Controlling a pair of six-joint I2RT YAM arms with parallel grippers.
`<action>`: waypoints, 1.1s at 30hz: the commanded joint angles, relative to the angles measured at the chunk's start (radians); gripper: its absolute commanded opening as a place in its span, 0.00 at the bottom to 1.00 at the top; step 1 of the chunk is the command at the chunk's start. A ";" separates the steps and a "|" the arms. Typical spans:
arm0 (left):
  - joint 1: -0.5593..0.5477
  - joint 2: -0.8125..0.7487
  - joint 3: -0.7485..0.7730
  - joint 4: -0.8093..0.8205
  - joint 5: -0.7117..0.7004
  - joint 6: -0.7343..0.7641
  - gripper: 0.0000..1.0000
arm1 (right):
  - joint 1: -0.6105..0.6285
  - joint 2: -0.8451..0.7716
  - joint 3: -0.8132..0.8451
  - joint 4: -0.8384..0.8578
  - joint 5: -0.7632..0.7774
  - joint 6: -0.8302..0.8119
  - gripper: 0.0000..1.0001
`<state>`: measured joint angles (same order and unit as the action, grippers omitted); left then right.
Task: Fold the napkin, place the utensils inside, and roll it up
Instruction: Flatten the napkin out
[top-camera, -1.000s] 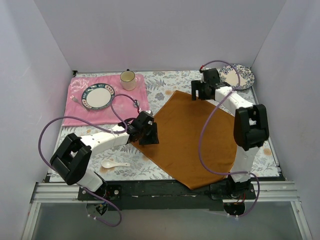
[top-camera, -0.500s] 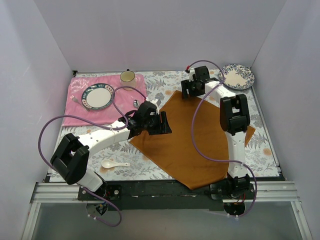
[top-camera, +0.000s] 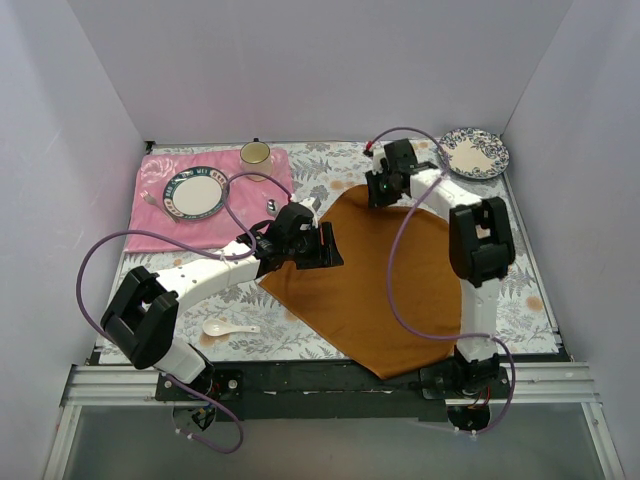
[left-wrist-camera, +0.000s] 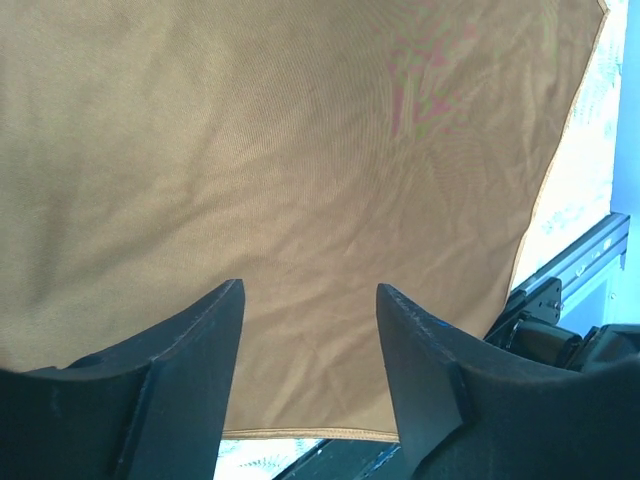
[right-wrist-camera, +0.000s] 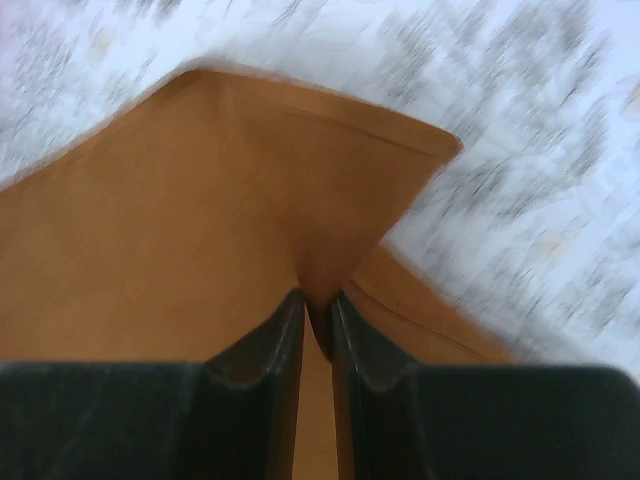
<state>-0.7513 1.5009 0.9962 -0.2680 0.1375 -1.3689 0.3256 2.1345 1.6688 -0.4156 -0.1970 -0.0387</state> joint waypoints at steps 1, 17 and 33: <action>-0.003 -0.030 0.002 0.010 -0.036 0.008 0.56 | 0.137 -0.377 -0.418 0.125 0.005 0.114 0.46; 0.000 -0.054 -0.004 -0.004 -0.013 0.013 0.61 | 0.069 -0.337 -0.360 0.021 0.010 0.079 0.62; 0.000 -0.053 -0.044 -0.002 -0.068 -0.027 0.70 | 0.335 -0.443 -0.615 0.118 0.188 0.149 0.48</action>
<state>-0.7513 1.4963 0.9756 -0.2611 0.1135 -1.3849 0.6376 1.6676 1.0214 -0.3408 -0.0605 0.1070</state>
